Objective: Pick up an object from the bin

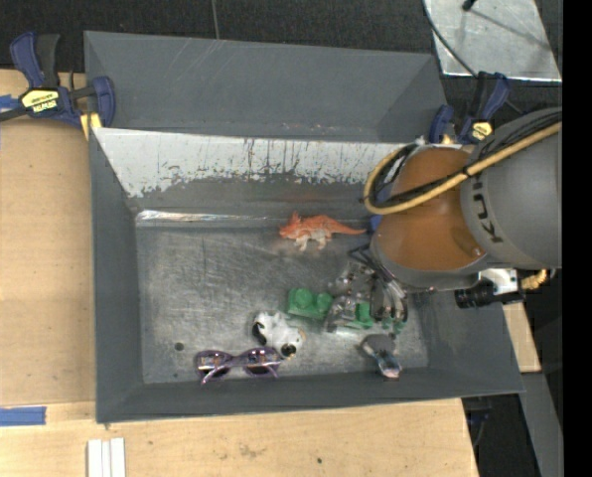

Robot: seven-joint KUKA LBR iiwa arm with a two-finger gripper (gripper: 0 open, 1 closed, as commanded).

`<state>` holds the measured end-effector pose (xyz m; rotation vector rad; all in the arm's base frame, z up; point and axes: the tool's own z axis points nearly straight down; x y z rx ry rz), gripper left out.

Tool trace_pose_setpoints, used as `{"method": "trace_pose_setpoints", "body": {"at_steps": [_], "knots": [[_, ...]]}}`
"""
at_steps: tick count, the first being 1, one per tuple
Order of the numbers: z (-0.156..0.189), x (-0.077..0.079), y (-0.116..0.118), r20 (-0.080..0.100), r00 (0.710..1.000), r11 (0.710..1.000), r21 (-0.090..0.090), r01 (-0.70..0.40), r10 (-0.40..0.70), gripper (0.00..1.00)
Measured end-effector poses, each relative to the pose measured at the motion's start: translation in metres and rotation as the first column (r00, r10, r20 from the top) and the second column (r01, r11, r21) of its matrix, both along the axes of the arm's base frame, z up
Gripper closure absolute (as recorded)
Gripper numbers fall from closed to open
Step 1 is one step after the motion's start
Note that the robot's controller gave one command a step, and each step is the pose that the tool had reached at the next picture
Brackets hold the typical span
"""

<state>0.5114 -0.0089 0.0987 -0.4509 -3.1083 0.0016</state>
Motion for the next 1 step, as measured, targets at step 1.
{"method": "trace_pose_setpoints", "body": {"at_steps": [1], "knots": [[0.0161,-0.0003,0.0001,0.0,1.0,1.0,0.0,-0.001,0.001,1.0]]}}
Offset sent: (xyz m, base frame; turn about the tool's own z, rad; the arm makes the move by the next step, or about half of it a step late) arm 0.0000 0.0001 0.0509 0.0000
